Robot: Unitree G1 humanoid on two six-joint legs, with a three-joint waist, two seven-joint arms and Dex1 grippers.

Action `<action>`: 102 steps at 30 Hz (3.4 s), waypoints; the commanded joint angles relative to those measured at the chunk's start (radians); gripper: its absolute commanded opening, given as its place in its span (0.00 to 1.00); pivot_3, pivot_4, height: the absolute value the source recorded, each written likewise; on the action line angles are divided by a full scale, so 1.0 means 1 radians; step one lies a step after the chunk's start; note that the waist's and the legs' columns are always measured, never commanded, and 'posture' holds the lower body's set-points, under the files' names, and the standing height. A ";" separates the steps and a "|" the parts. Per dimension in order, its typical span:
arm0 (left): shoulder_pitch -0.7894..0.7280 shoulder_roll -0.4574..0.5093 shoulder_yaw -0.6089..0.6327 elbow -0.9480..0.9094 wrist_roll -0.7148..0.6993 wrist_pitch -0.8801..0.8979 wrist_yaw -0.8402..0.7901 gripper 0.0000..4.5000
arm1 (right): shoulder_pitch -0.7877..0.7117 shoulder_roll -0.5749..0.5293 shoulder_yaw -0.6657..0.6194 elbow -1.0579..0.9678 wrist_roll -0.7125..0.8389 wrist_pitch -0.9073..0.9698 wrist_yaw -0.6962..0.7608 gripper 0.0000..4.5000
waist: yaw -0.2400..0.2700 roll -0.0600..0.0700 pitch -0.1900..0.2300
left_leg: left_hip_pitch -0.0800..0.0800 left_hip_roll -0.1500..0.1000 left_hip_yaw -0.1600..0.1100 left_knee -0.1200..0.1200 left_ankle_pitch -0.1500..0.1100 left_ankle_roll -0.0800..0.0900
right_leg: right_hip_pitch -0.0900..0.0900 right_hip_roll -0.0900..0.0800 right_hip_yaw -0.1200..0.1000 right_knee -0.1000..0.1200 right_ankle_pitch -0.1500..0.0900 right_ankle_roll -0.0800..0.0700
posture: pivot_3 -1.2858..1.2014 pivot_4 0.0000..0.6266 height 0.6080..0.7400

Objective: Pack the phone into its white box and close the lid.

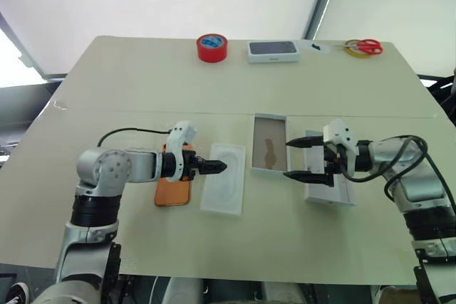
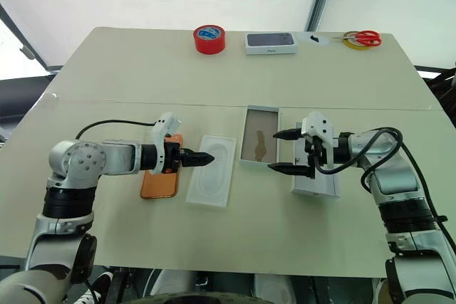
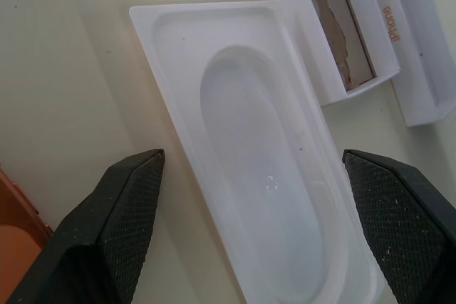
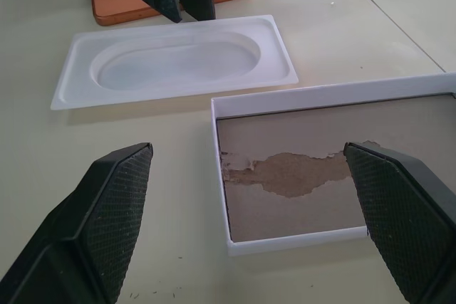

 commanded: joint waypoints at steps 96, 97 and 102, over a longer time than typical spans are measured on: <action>-0.037 -0.324 0.329 0.210 -0.281 -0.144 0.376 0.00 | -0.031 -0.002 0.001 -0.019 -0.077 -0.052 -0.098 0.62 | 0.019 -0.009 0.006 | -0.001 0.000 0.000 0.000 0.002 -0.003 | -0.001 0.000 0.000 -0.002 0.000 0.001 | 0.52 0.24 1.00; -0.040 -0.323 0.326 0.214 -0.279 -0.143 0.377 0.00 | -0.030 0.000 0.001 -0.020 -0.079 -0.053 -0.099 0.62 | 0.019 -0.009 0.006 | -0.001 0.000 0.000 0.000 0.002 -0.003 | -0.001 0.000 0.000 -0.002 0.000 0.001 | 0.52 0.24 1.00; -0.060 -0.350 0.319 0.200 -0.292 -0.133 0.402 0.41 | -0.010 0.010 0.003 -0.059 -0.071 -0.035 -0.117 0.63 | 0.019 -0.009 0.006 | -0.001 0.000 0.000 0.000 0.002 -0.003 | -0.001 0.000 0.000 -0.002 0.000 0.001 | 0.52 0.24 1.00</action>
